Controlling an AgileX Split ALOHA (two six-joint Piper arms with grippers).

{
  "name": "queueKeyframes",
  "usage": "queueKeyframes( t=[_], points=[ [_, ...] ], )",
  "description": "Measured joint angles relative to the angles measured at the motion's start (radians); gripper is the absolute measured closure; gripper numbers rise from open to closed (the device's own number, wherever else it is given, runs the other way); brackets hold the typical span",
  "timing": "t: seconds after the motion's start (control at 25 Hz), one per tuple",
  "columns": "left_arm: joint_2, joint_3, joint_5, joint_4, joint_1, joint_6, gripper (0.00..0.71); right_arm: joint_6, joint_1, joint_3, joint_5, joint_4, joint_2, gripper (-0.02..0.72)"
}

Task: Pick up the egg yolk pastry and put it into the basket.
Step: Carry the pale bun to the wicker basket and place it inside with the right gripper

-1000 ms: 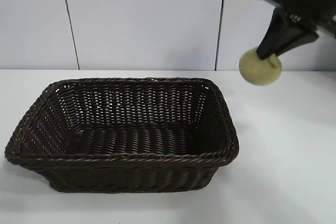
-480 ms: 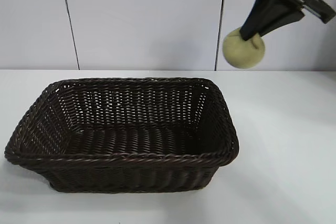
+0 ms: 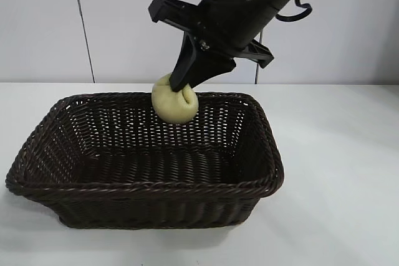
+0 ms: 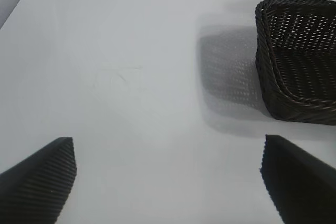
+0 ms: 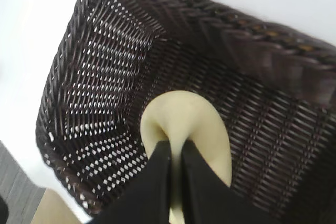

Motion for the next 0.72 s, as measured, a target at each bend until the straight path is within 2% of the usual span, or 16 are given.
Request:
queueKeyframes(
  t=[0.36,0.48,0.56,0.72],
  points=[
    [0.000,0.000,0.000,0.000,0.000,0.000,0.016,0.001,0.000,0.000,-0.026,0.054,0.135,0.673],
    [0.000,0.000,0.000,0.000,0.000,0.000,0.016,0.000,0.004,0.000,-0.034,0.058,0.139,0.641],
    [0.000,0.000,0.000,0.000,0.000,0.000,0.016,-0.007,0.017,0.000,-0.035,0.059,0.139,0.552],
    [0.000,0.000,0.000,0.000,0.000,0.000,0.016,-0.011,0.048,0.000,-0.036,0.059,0.139,0.199]
  ],
)
